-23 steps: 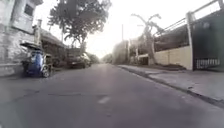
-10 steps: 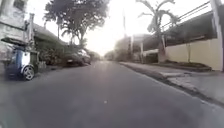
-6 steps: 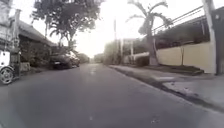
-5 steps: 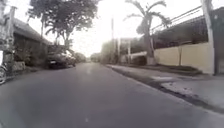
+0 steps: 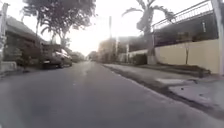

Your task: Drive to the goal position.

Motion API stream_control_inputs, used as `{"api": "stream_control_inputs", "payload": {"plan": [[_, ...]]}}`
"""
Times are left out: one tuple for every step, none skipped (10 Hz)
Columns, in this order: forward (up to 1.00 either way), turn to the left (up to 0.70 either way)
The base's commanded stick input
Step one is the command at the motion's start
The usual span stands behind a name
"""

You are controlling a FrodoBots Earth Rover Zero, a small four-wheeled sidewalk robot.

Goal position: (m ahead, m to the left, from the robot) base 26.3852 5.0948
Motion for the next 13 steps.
{"api": "stream_control_inputs", "payload": {"plan": [[1.00, 0.04], [1.00, 0.04], [1.00, 0.22], [1.00, 0.44], [1.00, 0.44], [1.00, 0.04], [1.00, 0.04], [1.00, 0.04], [1.00, 0.04], [1.00, 0.04], [1.00, 0.04], [1.00, 0.04], [1.00, 0.04]]}}
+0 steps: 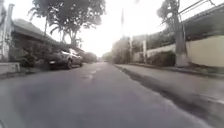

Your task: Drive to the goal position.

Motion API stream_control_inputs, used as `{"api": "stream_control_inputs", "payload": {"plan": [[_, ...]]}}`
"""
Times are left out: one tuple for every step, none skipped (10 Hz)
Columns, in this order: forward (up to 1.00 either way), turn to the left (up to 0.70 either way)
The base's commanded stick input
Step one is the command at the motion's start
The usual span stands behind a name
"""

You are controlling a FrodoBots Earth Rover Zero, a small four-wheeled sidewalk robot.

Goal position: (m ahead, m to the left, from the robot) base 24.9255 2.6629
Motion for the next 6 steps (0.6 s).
{"api": "stream_control_inputs", "payload": {"plan": [[1.00, 0.04], [1.00, 0.04], [1.00, 0.04], [1.00, 0.04], [1.00, 0.04], [1.00, 0.04]]}}
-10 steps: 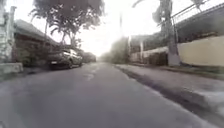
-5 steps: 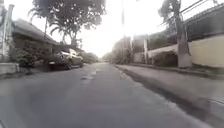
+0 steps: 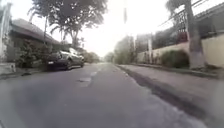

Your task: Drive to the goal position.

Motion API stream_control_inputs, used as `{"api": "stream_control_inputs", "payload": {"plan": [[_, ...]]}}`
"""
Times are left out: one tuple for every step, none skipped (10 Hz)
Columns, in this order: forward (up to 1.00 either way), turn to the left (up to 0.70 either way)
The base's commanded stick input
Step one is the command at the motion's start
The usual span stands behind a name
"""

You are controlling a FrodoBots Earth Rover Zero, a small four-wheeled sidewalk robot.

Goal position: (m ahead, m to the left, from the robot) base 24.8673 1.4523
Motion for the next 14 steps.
{"api": "stream_control_inputs", "payload": {"plan": [[1.00, 0.04], [1.00, 0.04], [1.00, 0.04], [1.00, 0.04], [1.00, 0.04], [1.00, 0.04], [1.00, 0.04], [1.00, 0.04], [1.00, 0.04], [1.00, 0.04], [1.00, 0.04], [1.00, 0.04], [1.00, 0.04], [1.00, 0.04]]}}
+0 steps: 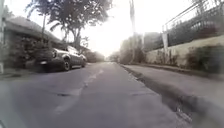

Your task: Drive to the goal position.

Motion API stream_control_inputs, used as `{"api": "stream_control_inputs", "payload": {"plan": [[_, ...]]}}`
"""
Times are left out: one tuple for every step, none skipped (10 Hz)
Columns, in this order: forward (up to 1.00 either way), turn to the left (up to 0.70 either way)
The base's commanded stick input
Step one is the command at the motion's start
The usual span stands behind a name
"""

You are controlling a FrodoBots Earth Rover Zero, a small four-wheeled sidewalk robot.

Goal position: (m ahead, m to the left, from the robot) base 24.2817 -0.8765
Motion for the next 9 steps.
{"api": "stream_control_inputs", "payload": {"plan": [[1.00, 0.04], [1.00, 0.04], [1.00, 0.04], [1.00, 0.04], [1.00, 0.04], [1.00, 0.04], [1.00, -0.20], [1.00, -0.36], [1.00, -0.36]]}}
